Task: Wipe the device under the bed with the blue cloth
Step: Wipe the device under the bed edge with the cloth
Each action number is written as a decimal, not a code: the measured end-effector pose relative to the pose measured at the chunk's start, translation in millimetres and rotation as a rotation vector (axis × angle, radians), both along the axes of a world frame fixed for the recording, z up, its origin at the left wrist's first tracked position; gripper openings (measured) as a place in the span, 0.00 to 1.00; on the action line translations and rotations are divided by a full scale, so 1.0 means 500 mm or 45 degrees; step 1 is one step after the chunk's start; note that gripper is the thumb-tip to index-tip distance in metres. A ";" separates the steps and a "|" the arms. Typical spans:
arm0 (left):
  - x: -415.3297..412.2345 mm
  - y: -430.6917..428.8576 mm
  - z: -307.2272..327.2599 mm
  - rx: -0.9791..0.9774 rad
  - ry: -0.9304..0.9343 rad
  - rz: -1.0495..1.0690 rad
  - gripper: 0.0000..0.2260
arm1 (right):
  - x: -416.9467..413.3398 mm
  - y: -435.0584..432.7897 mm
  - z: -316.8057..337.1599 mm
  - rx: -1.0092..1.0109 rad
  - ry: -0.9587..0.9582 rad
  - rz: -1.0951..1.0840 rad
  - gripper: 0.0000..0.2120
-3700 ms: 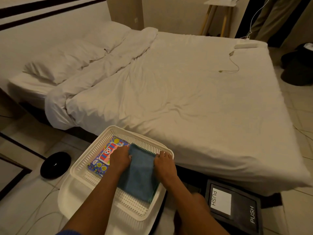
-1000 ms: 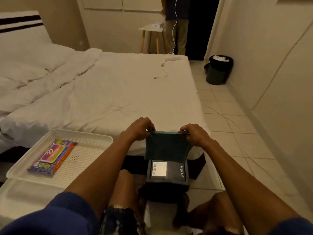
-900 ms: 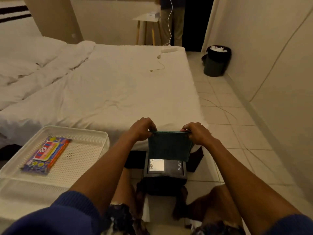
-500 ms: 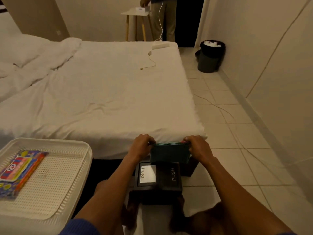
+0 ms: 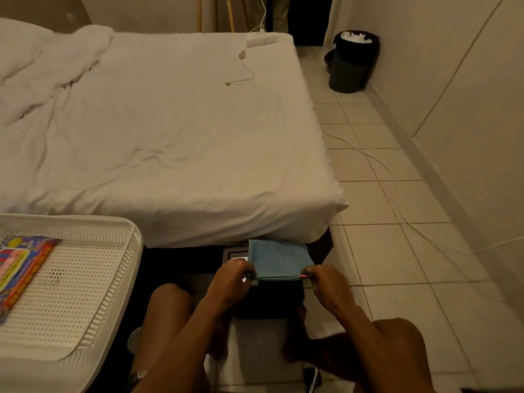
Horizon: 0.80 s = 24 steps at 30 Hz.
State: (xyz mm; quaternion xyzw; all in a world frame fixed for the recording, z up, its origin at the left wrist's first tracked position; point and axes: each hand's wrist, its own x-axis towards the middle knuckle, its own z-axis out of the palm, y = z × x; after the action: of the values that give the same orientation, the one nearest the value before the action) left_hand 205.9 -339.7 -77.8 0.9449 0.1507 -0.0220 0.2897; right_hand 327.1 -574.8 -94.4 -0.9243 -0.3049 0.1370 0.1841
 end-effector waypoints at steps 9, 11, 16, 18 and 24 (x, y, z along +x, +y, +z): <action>-0.055 -0.038 -0.030 0.123 0.103 -0.129 0.09 | -0.064 -0.025 -0.047 -0.076 0.061 0.071 0.09; -0.058 -0.038 -0.031 0.146 0.108 -0.141 0.10 | -0.071 -0.022 -0.051 -0.092 0.067 0.089 0.09; -0.071 -0.039 -0.041 0.201 0.117 -0.244 0.09 | -0.087 -0.020 -0.063 -0.098 0.139 0.084 0.09; -0.072 -0.039 -0.041 0.236 0.136 -0.262 0.09 | -0.088 -0.022 -0.082 -0.105 0.213 0.034 0.11; -0.045 -0.019 -0.046 0.222 0.064 -0.056 0.15 | -0.087 0.042 -0.059 0.005 0.147 0.023 0.21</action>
State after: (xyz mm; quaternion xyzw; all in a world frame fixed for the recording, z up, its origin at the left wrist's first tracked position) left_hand 183.3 -349.0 -100.7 0.9688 0.1383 -0.0389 0.2021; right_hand 283.7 -553.9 -124.0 -0.9118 -0.3023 0.1910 0.2019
